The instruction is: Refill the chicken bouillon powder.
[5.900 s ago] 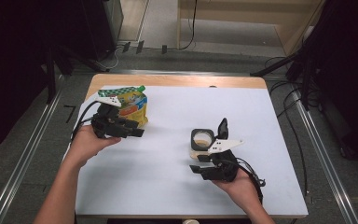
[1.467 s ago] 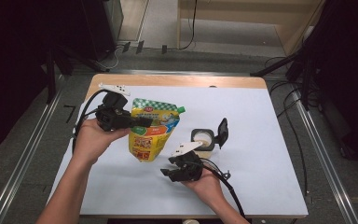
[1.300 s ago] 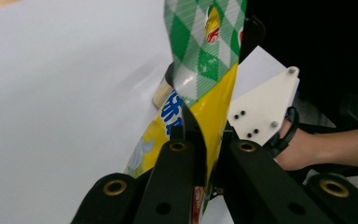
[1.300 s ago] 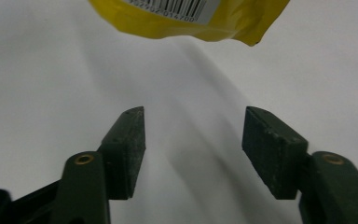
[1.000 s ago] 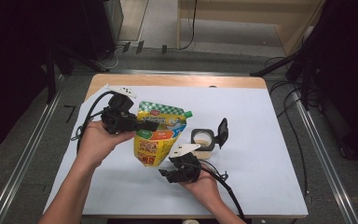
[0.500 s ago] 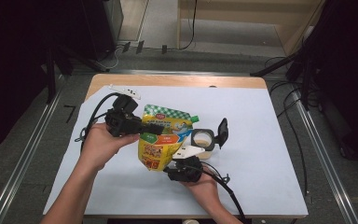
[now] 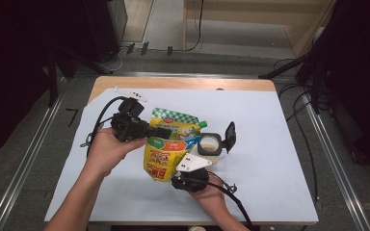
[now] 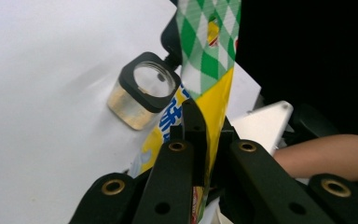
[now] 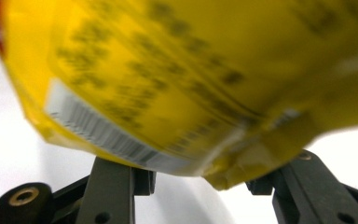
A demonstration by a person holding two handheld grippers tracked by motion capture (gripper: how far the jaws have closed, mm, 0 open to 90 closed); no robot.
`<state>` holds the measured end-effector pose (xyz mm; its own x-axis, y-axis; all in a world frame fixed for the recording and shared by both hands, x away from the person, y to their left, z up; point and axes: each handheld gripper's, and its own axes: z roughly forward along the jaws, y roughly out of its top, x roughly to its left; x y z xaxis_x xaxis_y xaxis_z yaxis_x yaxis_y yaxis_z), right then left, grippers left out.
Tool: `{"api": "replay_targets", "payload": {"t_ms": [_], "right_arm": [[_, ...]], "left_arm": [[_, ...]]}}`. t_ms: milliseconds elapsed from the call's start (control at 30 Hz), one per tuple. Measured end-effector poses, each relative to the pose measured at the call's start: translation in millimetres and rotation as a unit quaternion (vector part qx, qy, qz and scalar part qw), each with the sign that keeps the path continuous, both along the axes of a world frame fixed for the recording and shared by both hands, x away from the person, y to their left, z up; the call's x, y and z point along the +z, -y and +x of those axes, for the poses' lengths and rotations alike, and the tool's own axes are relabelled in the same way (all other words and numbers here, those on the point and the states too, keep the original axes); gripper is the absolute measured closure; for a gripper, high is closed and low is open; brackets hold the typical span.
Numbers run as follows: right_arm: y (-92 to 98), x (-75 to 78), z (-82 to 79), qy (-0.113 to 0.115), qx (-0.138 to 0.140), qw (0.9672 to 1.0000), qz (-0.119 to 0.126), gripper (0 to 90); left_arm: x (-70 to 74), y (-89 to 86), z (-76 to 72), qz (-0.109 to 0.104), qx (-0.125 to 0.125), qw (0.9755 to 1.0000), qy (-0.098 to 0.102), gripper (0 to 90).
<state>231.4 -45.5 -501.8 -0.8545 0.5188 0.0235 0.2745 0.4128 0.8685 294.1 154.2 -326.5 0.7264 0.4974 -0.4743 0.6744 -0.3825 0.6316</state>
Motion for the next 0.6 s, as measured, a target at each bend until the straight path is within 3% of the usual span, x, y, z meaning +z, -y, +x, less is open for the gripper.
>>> {"api": "replay_targets", "payload": {"t_ms": [67,167,367,600], "right_arm": [[-3.1,0.9,-3.7,0.011,0.003,0.9999,-0.008,55.9],[-6.6,1.5,-7.0,0.008,0.008,0.9998,-0.016,55.8],[-8.0,3.5,-8.2,-0.013,0.016,0.9997,-0.013,55.6],[-7.2,10.0,-8.8,-0.031,0.033,0.9990,-0.007,55.6]], "left_arm": [[-1.9,1.5,0.6,0.008,0.007,0.9999,0.005,90.0],[-7.1,5.7,1.5,0.005,0.004,1.0000,0.000,90.0],[-14.4,13.4,2.4,0.011,0.001,0.9999,0.002,89.2],[-18.4,14.7,3.2,0.019,-0.011,0.9996,0.018,87.9]]}}
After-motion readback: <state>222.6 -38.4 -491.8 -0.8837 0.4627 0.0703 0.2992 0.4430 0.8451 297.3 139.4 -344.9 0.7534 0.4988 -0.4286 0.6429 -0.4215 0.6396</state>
